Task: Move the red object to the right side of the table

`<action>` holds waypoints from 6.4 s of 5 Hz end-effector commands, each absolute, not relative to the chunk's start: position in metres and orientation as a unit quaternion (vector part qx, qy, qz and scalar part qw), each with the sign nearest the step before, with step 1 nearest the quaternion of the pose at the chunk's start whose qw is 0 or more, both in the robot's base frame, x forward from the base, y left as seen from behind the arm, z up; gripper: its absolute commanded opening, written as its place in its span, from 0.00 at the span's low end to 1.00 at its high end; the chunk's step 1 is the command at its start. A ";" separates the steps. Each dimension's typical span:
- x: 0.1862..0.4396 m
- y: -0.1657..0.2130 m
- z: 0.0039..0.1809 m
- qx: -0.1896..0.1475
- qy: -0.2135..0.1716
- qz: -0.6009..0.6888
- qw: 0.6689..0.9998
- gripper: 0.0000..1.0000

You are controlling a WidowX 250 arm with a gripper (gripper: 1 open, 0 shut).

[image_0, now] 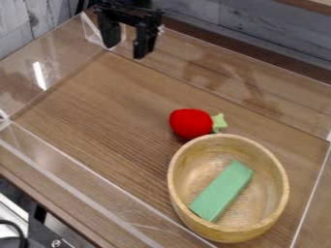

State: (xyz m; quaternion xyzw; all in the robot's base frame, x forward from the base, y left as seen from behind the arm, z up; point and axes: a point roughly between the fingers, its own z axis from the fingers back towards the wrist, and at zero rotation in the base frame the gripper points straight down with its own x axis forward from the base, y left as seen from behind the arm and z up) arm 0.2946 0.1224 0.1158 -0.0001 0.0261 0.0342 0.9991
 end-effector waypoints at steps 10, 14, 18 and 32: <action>0.360 0.183 0.106 0.013 -0.058 -0.039 0.997 1.00; 0.356 0.173 0.127 0.009 -0.079 -0.067 0.995 1.00; 0.356 0.162 0.098 -0.007 -0.050 -0.130 0.990 1.00; 0.327 0.009 0.032 -0.066 -0.013 -0.466 0.882 0.00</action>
